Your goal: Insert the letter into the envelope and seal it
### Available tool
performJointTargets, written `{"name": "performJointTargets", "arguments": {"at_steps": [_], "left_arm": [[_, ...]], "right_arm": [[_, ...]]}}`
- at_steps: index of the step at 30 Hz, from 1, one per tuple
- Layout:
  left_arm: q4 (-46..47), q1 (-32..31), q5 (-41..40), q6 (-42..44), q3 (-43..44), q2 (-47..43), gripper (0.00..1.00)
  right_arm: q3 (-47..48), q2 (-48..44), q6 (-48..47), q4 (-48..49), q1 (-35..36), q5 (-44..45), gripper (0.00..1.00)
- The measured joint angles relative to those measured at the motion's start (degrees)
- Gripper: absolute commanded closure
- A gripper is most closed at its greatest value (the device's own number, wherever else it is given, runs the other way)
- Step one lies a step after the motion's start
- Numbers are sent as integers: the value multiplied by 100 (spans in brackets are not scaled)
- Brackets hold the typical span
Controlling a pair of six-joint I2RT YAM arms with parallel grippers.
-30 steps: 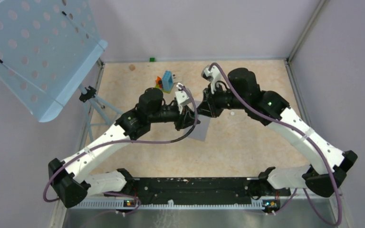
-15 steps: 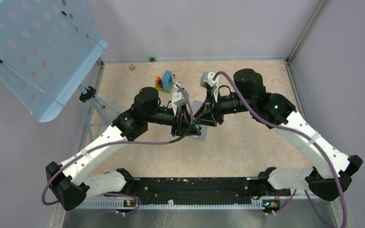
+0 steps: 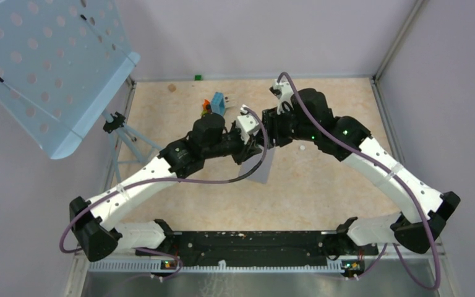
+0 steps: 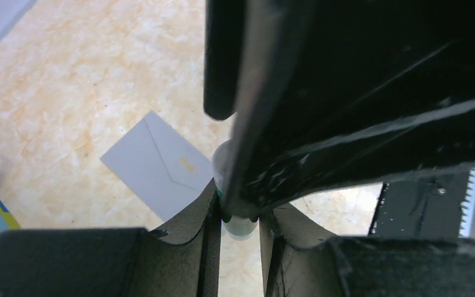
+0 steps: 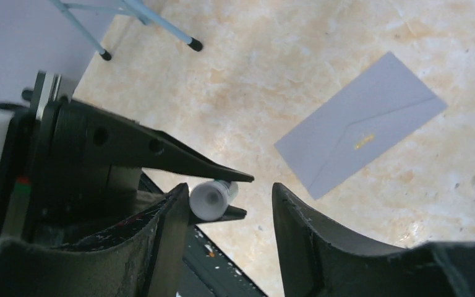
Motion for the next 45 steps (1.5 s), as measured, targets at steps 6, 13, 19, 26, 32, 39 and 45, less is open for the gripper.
{"name": "performJointTargets", "arguments": {"at_steps": [6, 13, 19, 26, 32, 39, 45], "left_arm": [[-7, -330, -728, 400, 44, 214, 100], [-2, -352, -1134, 573, 44, 297, 100], [9, -385, -1259, 658, 44, 313, 100], [52, -387, -1290, 647, 28, 317, 63], [466, -382, -1239, 566, -286, 20, 59], [903, -341, -957, 527, -509, -269, 57], [1084, -321, -750, 538, -675, -328, 50]], "right_arm": [[-219, 17, 767, 107, 33, 376, 60], [-221, 173, 1062, 177, 48, 501, 65], [-232, 173, 1150, 212, 74, 568, 94], [-232, 173, 1097, 214, 72, 564, 100], [-232, 170, 1086, 219, -22, 210, 100], [-232, 164, 1113, 219, -98, -26, 100], [-232, 61, 1193, 223, -249, -125, 100]]}}
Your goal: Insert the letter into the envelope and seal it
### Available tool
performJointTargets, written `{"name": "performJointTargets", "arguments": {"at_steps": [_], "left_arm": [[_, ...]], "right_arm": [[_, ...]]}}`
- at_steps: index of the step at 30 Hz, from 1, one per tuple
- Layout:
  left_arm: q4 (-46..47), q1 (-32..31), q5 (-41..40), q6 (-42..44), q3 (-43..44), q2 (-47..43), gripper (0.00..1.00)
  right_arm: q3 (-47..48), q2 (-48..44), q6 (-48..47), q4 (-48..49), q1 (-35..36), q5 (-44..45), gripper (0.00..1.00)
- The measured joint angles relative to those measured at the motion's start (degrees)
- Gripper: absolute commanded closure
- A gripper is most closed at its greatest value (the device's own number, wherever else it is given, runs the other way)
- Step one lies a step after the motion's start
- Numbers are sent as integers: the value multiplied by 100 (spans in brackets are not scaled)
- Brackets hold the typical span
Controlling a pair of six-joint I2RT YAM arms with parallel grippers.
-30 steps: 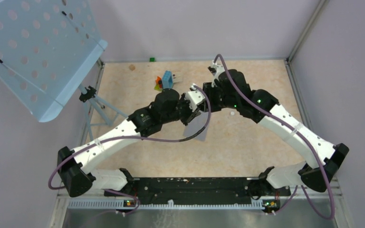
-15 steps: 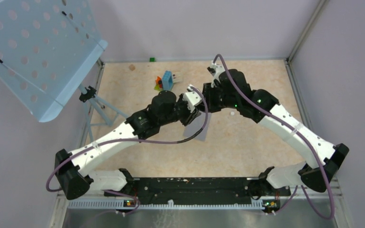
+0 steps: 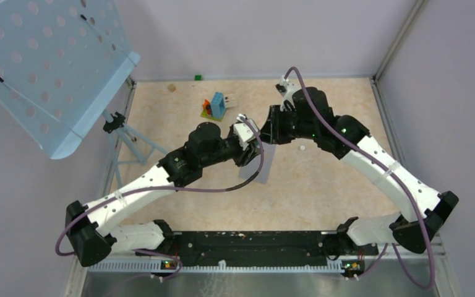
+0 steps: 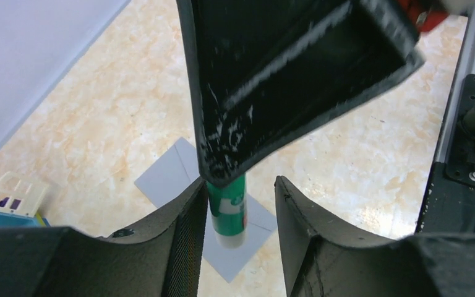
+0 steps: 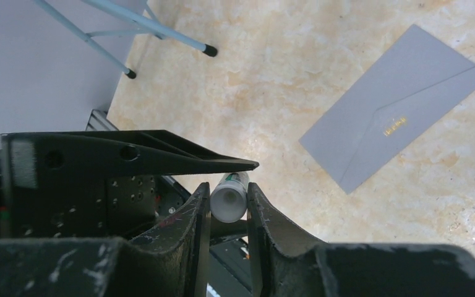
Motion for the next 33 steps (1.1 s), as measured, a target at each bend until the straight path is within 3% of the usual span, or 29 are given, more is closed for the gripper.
{"name": "performJointTargets", "arguments": {"at_steps": [18, 22, 27, 33], "left_arm": [[1161, 363, 778, -345, -686, -428, 60], [1257, 402, 927, -367, -719, -433, 54], [1316, 407, 1038, -404, -789, -433, 53], [1384, 411, 1043, -409, -881, -428, 62]], "right_arm": [[-101, -127, 140, 219, -46, -350, 100], [-101, -129, 164, 216, -48, -369, 100], [-101, -129, 188, 210, -48, -367, 100], [-101, -129, 210, 203, -48, -376, 100]]}}
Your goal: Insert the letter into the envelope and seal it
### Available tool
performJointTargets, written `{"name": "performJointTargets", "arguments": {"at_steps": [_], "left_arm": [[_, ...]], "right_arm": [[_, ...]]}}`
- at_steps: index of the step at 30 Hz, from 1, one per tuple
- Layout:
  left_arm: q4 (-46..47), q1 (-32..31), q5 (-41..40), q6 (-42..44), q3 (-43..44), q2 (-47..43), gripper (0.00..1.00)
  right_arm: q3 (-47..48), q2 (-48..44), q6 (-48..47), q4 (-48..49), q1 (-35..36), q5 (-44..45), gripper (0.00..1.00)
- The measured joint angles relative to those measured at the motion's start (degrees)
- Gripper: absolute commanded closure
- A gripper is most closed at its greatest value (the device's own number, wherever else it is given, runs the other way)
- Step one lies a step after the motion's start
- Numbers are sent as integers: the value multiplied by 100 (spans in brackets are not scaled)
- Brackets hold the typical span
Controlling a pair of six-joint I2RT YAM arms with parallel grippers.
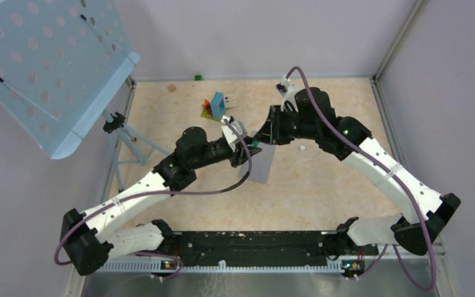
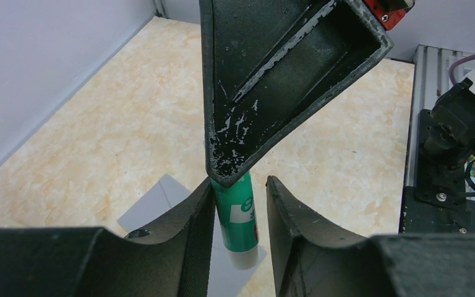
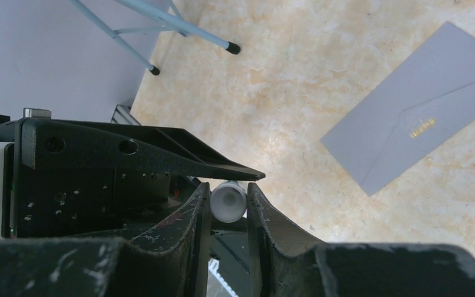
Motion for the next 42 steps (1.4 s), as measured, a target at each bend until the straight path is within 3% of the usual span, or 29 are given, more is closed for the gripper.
{"name": "performJointTargets", "arguments": {"at_steps": [7, 8, 11, 13, 23, 38, 42], "left_arm": [[70, 42, -35, -50, -2, 4, 97], [85, 39, -26, -50, -2, 4, 100], [109, 39, -22, -50, -2, 31, 100], [111, 37, -20, -26, 0, 70, 100], [-498, 11, -323, 442, 210, 409, 100], [-549, 11, -391, 570, 227, 428, 100], [-544, 11, -393, 568, 227, 428, 100]], "right_arm": [[0, -48, -2, -15, -7, -13, 100], [0, -55, -2, -15, -11, -11, 94], [0, -63, -9, -24, -11, 22, 72], [-2, -63, -11, -61, -11, 61, 65], [15, -59, -26, -155, 85, 645, 68], [105, 125, -168, -382, 212, 1038, 64], [105, 157, -166, -350, 212, 898, 70]]}}
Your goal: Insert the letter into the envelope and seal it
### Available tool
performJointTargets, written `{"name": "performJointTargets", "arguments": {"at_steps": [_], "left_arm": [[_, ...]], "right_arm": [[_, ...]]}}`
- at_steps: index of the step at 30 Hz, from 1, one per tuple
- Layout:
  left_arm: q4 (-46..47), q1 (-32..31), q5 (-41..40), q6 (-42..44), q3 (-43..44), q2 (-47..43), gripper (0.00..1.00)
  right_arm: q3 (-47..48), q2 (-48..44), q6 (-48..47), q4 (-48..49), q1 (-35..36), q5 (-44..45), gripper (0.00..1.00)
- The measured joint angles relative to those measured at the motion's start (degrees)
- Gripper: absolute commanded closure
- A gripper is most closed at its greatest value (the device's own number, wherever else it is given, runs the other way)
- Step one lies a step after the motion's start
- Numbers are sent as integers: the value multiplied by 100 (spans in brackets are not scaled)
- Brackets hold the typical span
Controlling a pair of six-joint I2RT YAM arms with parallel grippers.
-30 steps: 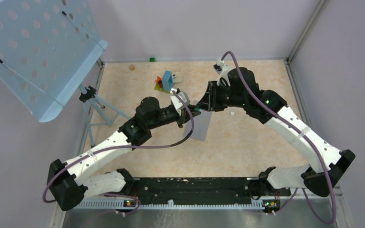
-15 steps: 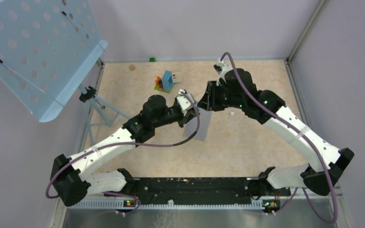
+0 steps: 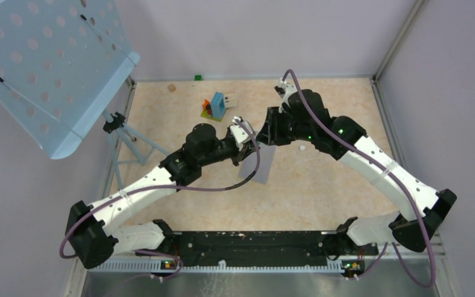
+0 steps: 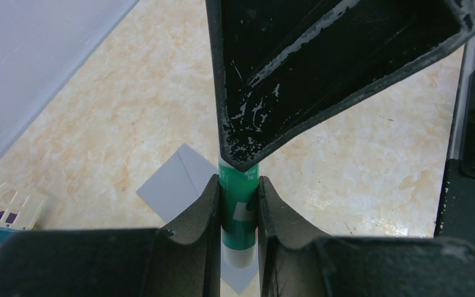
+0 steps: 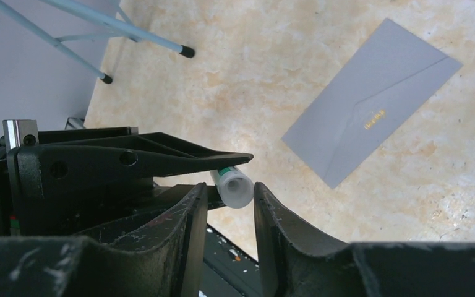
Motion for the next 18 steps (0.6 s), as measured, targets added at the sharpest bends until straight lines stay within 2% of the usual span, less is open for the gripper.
{"name": "performJointTargets", "arguments": {"at_steps": [2, 5, 7, 10, 12, 15, 18], "left_arm": [[0, 0, -2, -2, 0, 0, 100], [-9, 0, -33, -11, 0, -22, 100], [-11, 0, -59, -26, 0, -39, 100], [-22, 0, -103, -50, 0, -68, 100], [-13, 0, -109, -66, 0, -87, 100], [9, 0, -109, -79, 0, -114, 100], [9, 0, -107, -92, 0, -129, 100]], "right_arm": [[0, 2, -4, 7, -2, -26, 75], [-2, 2, -4, 4, -7, 2, 76], [-2, 2, -4, 15, -7, 2, 73], [-2, 2, 0, 55, -7, -35, 63], [-2, 2, 4, 70, 0, -98, 62], [-2, 2, 0, 76, 4, -122, 64], [-2, 2, 0, 96, 4, -138, 70]]}}
